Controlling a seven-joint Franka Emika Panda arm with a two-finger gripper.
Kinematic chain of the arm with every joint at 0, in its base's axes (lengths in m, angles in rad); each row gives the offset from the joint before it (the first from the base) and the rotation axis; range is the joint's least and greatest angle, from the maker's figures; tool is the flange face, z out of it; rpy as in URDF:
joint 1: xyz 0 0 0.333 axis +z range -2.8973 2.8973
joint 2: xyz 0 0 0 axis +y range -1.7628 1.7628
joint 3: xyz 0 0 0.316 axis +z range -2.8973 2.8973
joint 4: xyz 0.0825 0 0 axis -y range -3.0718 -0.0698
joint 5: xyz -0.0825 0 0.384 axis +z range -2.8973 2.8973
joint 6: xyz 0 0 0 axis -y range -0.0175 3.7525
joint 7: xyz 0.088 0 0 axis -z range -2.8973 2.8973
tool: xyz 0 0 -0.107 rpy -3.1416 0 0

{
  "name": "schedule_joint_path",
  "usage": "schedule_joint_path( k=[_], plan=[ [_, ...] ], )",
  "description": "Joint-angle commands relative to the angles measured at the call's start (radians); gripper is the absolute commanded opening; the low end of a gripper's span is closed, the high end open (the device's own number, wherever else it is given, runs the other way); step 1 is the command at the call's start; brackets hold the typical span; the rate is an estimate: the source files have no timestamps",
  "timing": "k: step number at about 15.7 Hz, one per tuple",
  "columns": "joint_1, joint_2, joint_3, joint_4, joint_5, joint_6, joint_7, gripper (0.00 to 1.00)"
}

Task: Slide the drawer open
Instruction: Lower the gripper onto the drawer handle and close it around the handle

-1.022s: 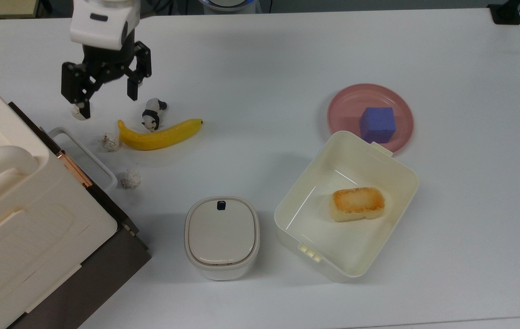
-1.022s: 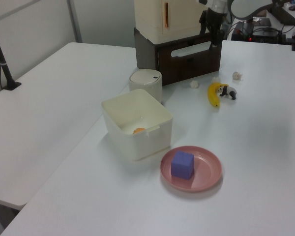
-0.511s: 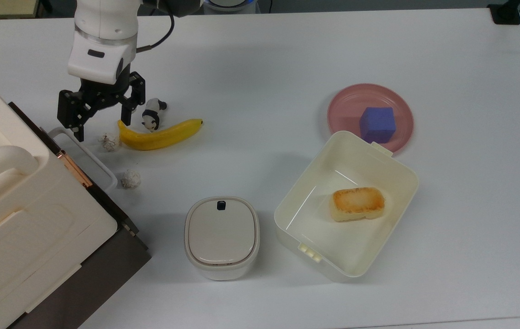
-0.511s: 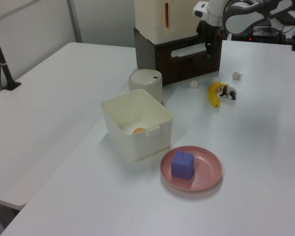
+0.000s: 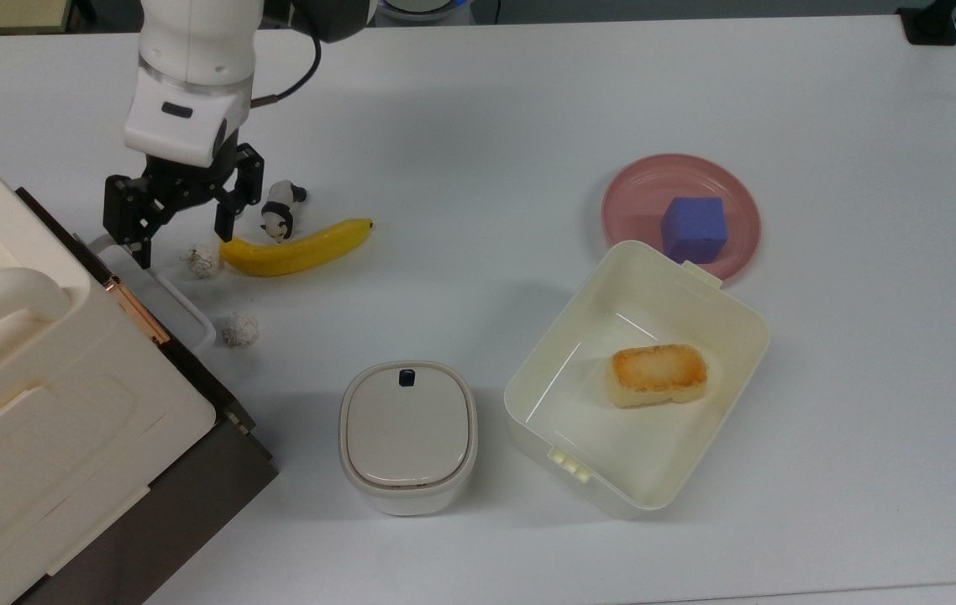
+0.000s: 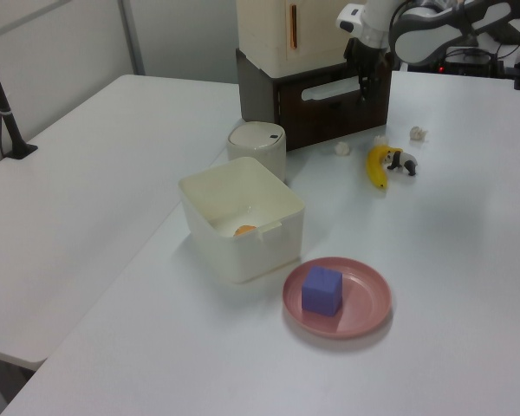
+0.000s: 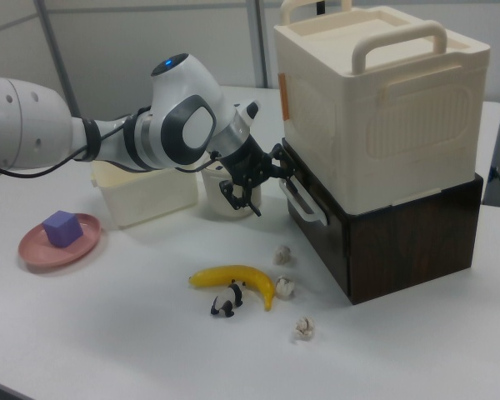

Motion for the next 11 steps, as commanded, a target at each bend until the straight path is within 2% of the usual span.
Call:
schedule_joint_path(
  k=[1,4,7,11],
  plan=[
    [0.007,0.058,-0.001,0.058,-0.072,0.018,0.106,0.90],
    [0.005,0.092,-0.001,0.081,-0.110,0.021,0.148,0.90],
    [0.005,0.107,-0.001,0.081,-0.115,0.088,0.168,0.83],
    [0.021,0.103,-0.001,0.074,-0.148,0.087,0.197,0.53]
  ],
)
